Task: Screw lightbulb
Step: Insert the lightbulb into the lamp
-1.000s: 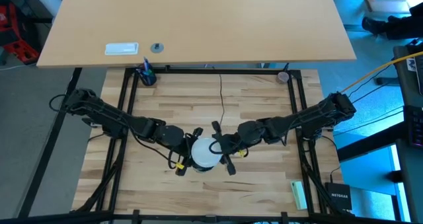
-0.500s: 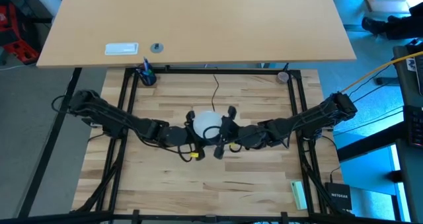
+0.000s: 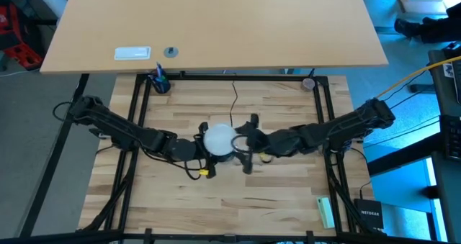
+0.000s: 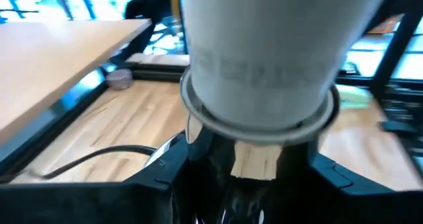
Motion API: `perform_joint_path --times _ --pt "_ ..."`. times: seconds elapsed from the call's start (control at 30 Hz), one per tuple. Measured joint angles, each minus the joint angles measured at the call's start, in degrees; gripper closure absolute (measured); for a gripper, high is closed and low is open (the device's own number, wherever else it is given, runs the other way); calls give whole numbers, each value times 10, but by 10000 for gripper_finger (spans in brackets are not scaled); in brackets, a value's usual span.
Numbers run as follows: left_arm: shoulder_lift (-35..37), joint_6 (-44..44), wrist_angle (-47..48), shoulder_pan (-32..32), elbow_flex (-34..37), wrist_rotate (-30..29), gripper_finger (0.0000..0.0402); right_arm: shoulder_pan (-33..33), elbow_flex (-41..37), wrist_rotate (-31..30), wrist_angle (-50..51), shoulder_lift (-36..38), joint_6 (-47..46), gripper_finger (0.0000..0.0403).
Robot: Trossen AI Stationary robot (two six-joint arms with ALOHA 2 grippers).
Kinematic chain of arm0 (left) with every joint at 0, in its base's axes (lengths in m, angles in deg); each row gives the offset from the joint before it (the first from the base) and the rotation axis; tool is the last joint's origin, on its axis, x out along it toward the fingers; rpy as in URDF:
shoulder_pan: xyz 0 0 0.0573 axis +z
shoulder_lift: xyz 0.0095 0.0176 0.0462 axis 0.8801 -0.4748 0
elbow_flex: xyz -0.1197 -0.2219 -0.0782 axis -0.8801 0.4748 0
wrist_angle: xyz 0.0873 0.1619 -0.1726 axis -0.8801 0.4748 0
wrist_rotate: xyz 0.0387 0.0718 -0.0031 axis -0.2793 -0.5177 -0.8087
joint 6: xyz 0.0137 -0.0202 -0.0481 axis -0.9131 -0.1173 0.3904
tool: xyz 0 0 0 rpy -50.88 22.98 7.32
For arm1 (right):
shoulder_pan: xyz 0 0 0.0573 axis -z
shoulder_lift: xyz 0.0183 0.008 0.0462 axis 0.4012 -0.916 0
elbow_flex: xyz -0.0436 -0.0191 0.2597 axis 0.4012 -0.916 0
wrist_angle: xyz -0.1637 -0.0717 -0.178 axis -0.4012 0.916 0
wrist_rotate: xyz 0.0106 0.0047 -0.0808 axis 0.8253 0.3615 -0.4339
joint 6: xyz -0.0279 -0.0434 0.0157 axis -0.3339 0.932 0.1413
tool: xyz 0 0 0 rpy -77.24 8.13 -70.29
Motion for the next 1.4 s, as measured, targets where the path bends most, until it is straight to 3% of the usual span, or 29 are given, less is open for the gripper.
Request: perform_joint_path --times 0.17,0.43,0.67,0.9,1.07,1.2,1.3,1.4 --pt "23 -22 13 -5 0 100 235 -16 1 79 67 48 35 34" --pt "6 -59 -66 11 5 335 238 2 2 229 -5 18 58 63" --pt "-2 -54 -39 33 5 364 237 16 1 334 -112 -39 38 108" --pt "-2 -45 -32 37 5 364 236 16 1 318 -119 -45 32 158" --pt "-2 -41 -27 37 5 361 237 15 1 273 -104 -44 31 245" --pt "-2 -39 -14 38 6 343 237 13 1 216 -77 -40 24 251" --pt "-2 -34 -8 38 6 297 237 13 1 159 -59 -34 5 251" --pt "-2 -15 -3 37 6 203 237 12 2 52 -39 -33 -17 251"
